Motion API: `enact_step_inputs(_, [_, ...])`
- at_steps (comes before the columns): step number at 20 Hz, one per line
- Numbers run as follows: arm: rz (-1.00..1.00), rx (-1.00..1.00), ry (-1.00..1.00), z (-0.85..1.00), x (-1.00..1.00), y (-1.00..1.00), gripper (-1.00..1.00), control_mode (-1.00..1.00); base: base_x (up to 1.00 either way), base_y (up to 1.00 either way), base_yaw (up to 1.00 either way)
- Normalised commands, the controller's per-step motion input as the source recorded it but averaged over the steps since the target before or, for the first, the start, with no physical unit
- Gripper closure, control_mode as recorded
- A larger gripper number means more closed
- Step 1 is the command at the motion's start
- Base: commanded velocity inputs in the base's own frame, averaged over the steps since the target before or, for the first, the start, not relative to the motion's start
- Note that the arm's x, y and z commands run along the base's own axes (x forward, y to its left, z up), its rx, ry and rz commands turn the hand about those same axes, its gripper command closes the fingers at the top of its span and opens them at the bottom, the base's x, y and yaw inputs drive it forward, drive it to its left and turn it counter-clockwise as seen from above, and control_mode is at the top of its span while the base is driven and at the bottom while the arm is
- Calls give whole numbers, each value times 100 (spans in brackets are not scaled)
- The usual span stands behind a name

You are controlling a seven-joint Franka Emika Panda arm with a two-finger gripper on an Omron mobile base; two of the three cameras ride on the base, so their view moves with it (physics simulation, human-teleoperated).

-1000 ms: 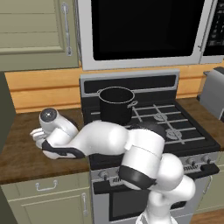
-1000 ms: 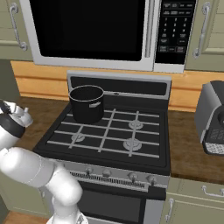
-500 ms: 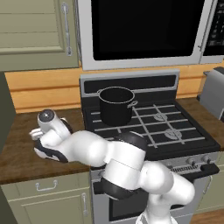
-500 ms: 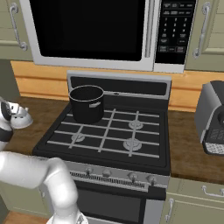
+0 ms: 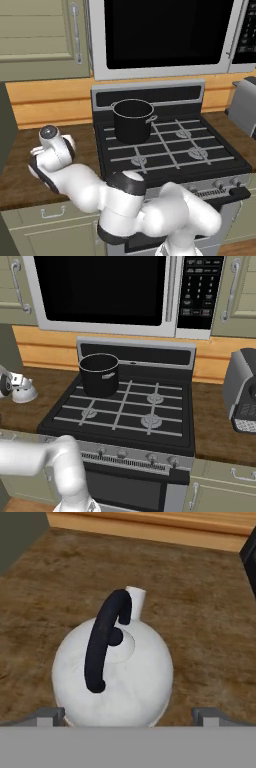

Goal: Pick the kettle from the counter and place it on a stove burner. Then turn the burner on.

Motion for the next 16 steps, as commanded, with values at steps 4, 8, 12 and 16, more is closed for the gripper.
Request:
enact_step_inputs(4, [-1, -1, 0, -18, 19, 16, -100, -100, 0, 0, 0])
enact_step_inputs(8, [-1, -1, 0, -16, 22, 13, -100, -100, 0, 0, 0])
enact_step_inputs(12, [-1, 0, 0, -6, 26, 10, -100, -100, 0, 0, 0])
enact_step_inputs(16, [-2, 0, 0, -1, 16, 1, 100, -100, 0, 0, 0])
